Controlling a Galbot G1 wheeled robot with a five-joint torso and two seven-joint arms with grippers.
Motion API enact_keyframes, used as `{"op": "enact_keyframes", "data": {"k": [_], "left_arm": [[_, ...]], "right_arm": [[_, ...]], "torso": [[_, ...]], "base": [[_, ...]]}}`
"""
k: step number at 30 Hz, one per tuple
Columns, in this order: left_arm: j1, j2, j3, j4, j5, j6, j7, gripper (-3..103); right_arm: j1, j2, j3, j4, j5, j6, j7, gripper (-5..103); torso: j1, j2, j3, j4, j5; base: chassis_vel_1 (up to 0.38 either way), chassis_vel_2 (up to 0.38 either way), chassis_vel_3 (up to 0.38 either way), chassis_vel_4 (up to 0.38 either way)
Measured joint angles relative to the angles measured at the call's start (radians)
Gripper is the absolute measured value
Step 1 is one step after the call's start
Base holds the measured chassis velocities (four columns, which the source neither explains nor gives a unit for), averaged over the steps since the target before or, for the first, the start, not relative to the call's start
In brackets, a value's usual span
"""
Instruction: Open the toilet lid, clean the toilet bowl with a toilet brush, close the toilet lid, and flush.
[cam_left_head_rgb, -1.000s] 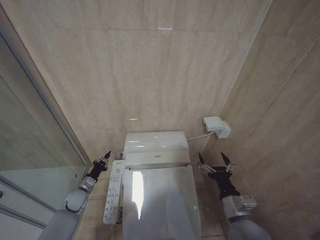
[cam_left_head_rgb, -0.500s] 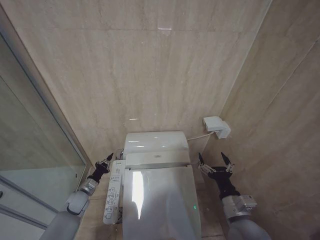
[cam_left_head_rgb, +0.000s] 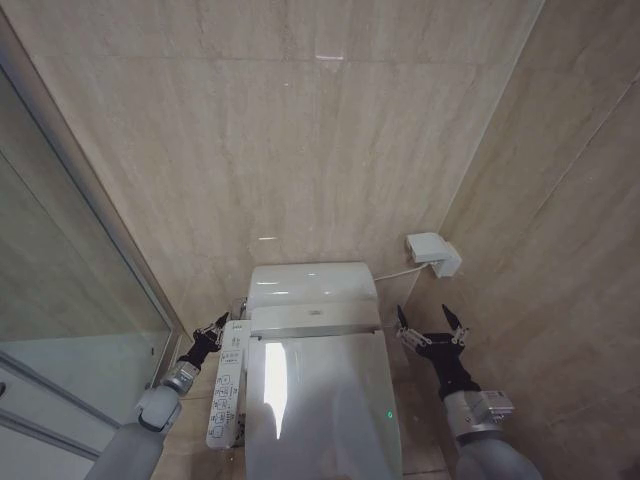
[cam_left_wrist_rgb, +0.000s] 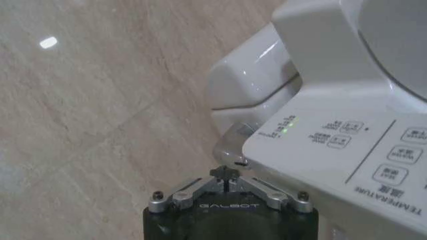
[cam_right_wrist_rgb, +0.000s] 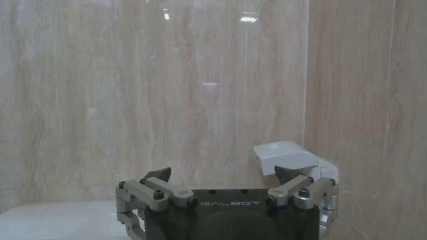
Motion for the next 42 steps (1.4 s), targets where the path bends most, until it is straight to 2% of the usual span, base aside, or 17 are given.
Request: {"op": "enact_keyframes", "data": {"k": [8, 22, 31, 37, 39, 42], "left_arm": [[-0.013, -0.001, 0.002, 0.019, 0.0, -0.006, 0.002, 0], [-0.017, 0.033, 0.002, -0.049, 0.042, 0.0, 0.004, 0], [-0.065, 0.032, 0.044, -0.01, 0.048, -0.004, 0.005, 0], [-0.074, 0.026, 0.055, 0.019, 0.046, -0.011, 0.004, 0], [-0.073, 0.022, 0.056, 0.026, 0.046, -0.012, 0.005, 0], [-0.067, 0.019, 0.055, 0.028, 0.045, -0.017, 0.004, 0]], "right_arm": [[0.0, 0.0, 0.0, 0.0, 0.0, 0.0, 0.0, 100], [0.0, 0.0, 0.0, 0.0, 0.0, 0.0, 0.0, 100], [0.0, 0.0, 0.0, 0.0, 0.0, 0.0, 0.0, 100], [0.0, 0.0, 0.0, 0.0, 0.0, 0.0, 0.0, 100], [0.0, 0.0, 0.0, 0.0, 0.0, 0.0, 0.0, 100], [0.0, 0.0, 0.0, 0.0, 0.0, 0.0, 0.0, 100]], "torso": [[0.0, 0.0, 0.0, 0.0, 0.0], [0.0, 0.0, 0.0, 0.0001, 0.0], [0.0, 0.0, 0.0, -0.0001, 0.0001], [0.0, 0.0, 0.0, 0.0007, 0.0009], [0.0, 0.0, 0.0, 0.0013, 0.0002], [0.0, 0.0, 0.0, 0.0003, 0.001]], "base": [[0.0, 0.0, 0.0, 0.0], [0.0, 0.0, 0.0, 0.0], [0.0, 0.0, 0.0, 0.0], [0.0, 0.0, 0.0, 0.0], [0.0, 0.0, 0.0, 0.0], [0.0, 0.0, 0.0, 0.0]]}}
